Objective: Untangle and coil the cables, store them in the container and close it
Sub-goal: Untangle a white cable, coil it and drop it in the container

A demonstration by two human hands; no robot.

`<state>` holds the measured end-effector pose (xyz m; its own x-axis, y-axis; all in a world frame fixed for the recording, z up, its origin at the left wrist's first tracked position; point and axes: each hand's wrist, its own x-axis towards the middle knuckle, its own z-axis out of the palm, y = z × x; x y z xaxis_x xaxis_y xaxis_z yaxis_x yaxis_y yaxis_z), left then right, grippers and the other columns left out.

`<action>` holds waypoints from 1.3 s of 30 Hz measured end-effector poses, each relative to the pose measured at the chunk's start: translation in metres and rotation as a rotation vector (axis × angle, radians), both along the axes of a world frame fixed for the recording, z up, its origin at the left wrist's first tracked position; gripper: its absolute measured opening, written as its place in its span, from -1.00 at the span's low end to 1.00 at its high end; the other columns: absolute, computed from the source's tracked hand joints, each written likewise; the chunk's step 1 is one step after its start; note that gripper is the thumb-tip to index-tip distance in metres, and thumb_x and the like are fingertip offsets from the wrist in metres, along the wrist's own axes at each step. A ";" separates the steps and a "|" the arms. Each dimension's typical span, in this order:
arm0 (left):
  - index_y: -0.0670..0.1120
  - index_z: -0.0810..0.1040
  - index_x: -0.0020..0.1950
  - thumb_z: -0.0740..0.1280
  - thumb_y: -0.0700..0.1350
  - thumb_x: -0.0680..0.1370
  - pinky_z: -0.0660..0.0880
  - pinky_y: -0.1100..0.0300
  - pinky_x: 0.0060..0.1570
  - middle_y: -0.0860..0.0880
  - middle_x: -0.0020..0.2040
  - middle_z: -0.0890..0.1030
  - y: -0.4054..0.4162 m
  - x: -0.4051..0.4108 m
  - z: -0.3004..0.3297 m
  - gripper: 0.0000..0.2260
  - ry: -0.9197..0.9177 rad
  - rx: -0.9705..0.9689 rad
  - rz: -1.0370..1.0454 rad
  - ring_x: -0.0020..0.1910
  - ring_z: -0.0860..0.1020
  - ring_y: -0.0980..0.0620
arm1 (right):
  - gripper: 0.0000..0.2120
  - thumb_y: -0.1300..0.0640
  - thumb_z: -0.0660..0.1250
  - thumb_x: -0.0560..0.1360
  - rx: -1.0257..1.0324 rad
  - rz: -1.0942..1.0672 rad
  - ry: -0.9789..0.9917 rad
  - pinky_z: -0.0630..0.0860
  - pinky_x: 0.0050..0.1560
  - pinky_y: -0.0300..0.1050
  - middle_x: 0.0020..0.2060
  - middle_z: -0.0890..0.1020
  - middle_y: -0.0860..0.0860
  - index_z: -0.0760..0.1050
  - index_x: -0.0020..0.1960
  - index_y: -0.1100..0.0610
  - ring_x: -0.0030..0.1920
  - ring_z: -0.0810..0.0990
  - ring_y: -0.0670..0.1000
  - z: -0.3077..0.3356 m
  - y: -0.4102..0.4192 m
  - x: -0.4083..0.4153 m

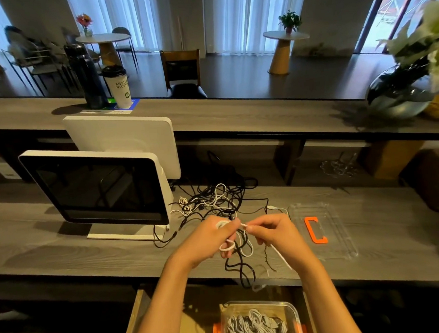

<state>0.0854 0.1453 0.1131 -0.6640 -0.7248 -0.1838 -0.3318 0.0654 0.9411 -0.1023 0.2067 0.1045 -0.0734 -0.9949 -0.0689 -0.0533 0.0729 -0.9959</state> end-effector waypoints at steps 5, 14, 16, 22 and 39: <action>-0.20 0.59 -0.11 0.18 0.07 0.67 0.62 0.11 -0.32 -0.17 -0.32 0.67 -0.006 -0.001 0.000 -0.61 0.059 -0.028 0.322 -0.37 0.66 -0.06 | -0.77 0.29 0.42 0.50 0.063 0.194 0.029 0.52 -0.05 -0.12 -0.16 0.62 0.16 0.68 0.11 0.09 -0.17 0.56 0.03 -0.005 -0.001 -0.006; -0.10 0.47 -0.16 0.14 0.07 0.68 0.52 0.20 -0.32 0.02 -0.43 0.42 -0.014 -0.001 0.011 -0.67 0.939 0.529 0.747 -0.45 0.48 0.08 | -0.80 0.17 0.31 0.55 0.079 0.286 0.054 0.51 -0.11 -0.13 -0.26 0.61 0.03 0.69 0.08 0.13 -0.21 0.55 0.02 -0.003 -0.002 -0.002; -0.09 0.44 -0.19 0.17 0.06 0.68 0.34 0.27 -0.51 0.03 -0.44 0.34 -0.017 0.001 0.011 -0.68 0.838 0.418 0.864 -0.52 0.31 0.13 | -0.78 0.13 0.30 0.51 0.080 0.285 0.046 0.35 -0.29 -0.24 -0.36 0.51 -0.03 0.70 0.03 0.10 -0.34 0.40 -0.07 -0.004 -0.002 -0.001; -0.12 0.48 -0.23 0.21 -0.05 0.68 0.42 0.17 -0.47 0.02 -0.50 0.39 -0.015 0.000 0.006 -0.69 0.471 0.037 0.964 -0.53 0.39 0.09 | -0.86 0.21 0.39 0.54 0.014 0.139 0.097 0.43 -0.27 -0.28 -0.36 0.63 0.00 0.70 -0.09 0.23 -0.34 0.52 -0.12 -0.009 -0.004 0.002; -0.06 0.47 -0.13 0.14 0.12 0.67 0.57 0.10 -0.35 0.04 -0.41 0.40 -0.008 0.002 0.045 -0.67 0.913 0.362 0.831 -0.48 0.42 0.10 | -0.77 0.21 0.21 0.64 -0.034 0.091 -0.006 0.66 -0.05 -0.05 -0.02 0.71 0.08 0.63 0.14 0.21 0.04 0.68 0.06 0.004 -0.001 0.007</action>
<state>0.0877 0.1376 0.1578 -0.0281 -0.9839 -0.1766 0.6209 -0.1556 0.7683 -0.0952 0.2053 0.1087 0.0174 -0.9992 -0.0350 -0.0516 0.0340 -0.9981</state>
